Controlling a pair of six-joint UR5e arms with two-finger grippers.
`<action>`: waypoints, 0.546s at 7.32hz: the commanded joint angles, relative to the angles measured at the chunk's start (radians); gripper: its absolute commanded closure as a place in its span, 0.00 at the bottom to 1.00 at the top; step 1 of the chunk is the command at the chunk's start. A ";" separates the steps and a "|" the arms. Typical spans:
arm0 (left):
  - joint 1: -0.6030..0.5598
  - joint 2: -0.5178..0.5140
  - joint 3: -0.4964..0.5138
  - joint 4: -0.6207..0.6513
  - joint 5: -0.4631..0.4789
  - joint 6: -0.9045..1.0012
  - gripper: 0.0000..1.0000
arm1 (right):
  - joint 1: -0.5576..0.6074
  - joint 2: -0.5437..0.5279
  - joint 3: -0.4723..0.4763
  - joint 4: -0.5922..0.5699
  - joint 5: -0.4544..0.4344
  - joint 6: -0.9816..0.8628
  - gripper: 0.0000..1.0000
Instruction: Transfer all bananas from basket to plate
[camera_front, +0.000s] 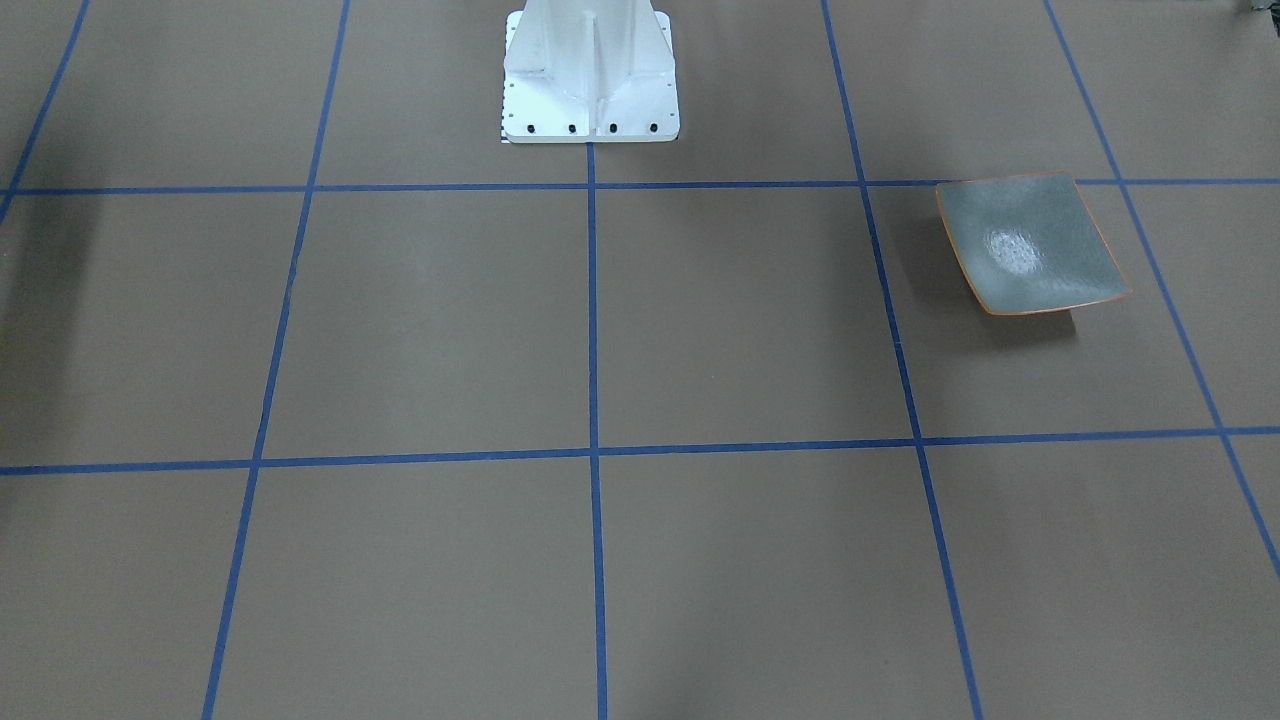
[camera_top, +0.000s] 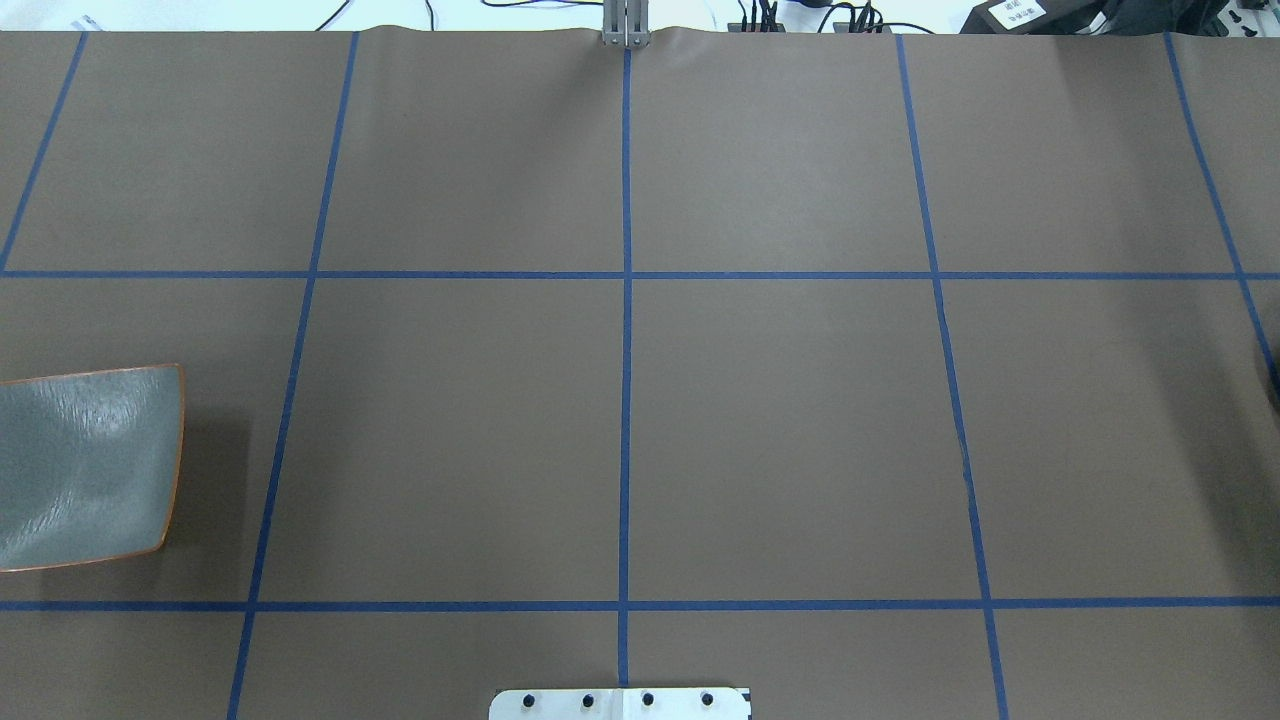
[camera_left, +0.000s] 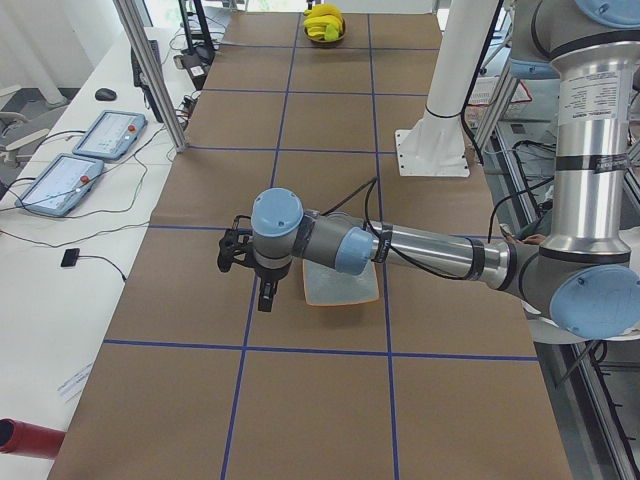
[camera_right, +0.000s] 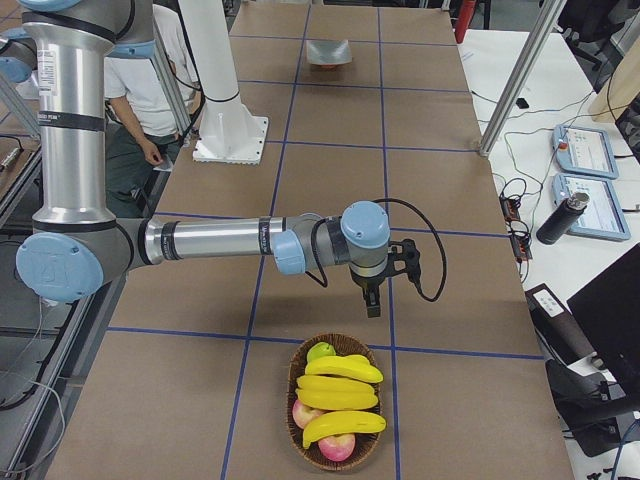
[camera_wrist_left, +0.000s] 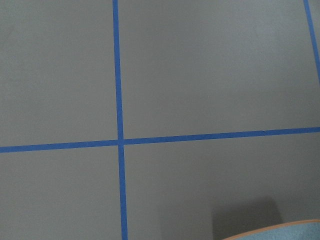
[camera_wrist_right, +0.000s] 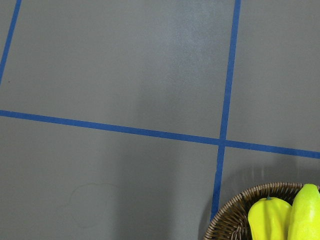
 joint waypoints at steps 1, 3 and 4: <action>0.001 0.010 -0.006 -0.027 -0.001 -0.001 0.01 | 0.001 -0.004 0.005 0.003 -0.002 0.005 0.00; 0.002 0.014 0.009 -0.034 0.002 -0.001 0.01 | 0.000 -0.037 0.011 0.061 -0.005 0.007 0.00; 0.002 0.016 0.009 -0.032 0.003 -0.002 0.01 | 0.001 -0.043 0.026 0.069 -0.009 0.007 0.00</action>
